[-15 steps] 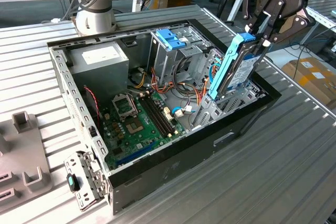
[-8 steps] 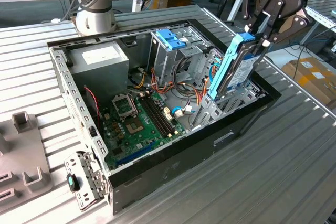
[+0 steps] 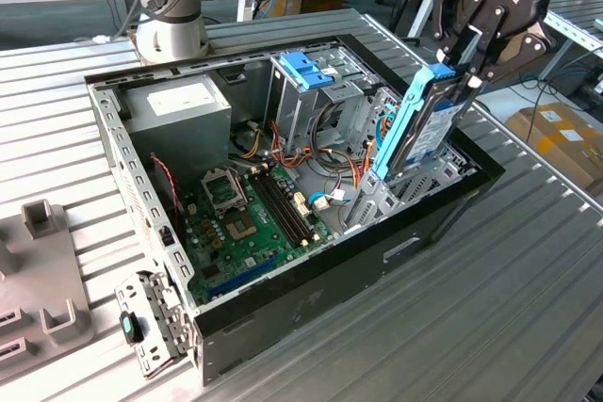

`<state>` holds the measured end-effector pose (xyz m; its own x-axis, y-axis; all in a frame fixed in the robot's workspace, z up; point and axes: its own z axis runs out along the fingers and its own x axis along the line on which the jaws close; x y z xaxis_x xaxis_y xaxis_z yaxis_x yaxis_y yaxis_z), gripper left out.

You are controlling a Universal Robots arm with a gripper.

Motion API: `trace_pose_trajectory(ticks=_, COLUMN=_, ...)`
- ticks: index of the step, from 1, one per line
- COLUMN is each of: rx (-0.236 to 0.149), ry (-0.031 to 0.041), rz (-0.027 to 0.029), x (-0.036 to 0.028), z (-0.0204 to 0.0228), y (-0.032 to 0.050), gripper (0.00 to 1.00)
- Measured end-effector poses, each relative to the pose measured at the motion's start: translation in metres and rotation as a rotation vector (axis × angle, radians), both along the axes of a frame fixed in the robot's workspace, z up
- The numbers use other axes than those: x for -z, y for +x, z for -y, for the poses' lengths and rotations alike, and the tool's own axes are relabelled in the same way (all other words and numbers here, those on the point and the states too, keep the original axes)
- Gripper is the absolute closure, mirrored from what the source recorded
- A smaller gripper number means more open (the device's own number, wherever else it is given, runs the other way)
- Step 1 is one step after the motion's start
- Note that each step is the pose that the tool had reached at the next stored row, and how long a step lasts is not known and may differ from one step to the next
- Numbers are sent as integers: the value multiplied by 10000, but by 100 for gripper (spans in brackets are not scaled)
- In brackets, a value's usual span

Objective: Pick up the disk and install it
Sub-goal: 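Insert the disk into the insertion slot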

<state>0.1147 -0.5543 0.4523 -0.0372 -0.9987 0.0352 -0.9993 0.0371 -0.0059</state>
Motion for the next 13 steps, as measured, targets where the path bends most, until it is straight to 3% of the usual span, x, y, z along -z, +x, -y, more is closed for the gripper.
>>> trace_pose_trajectory(ticks=3, rx=0, ry=1, rz=0, x=34, z=0, y=0, gripper=65)
trace_pose_trajectory(ticks=13, rx=0, ry=0, rz=0, x=280, z=0, y=0, gripper=65)
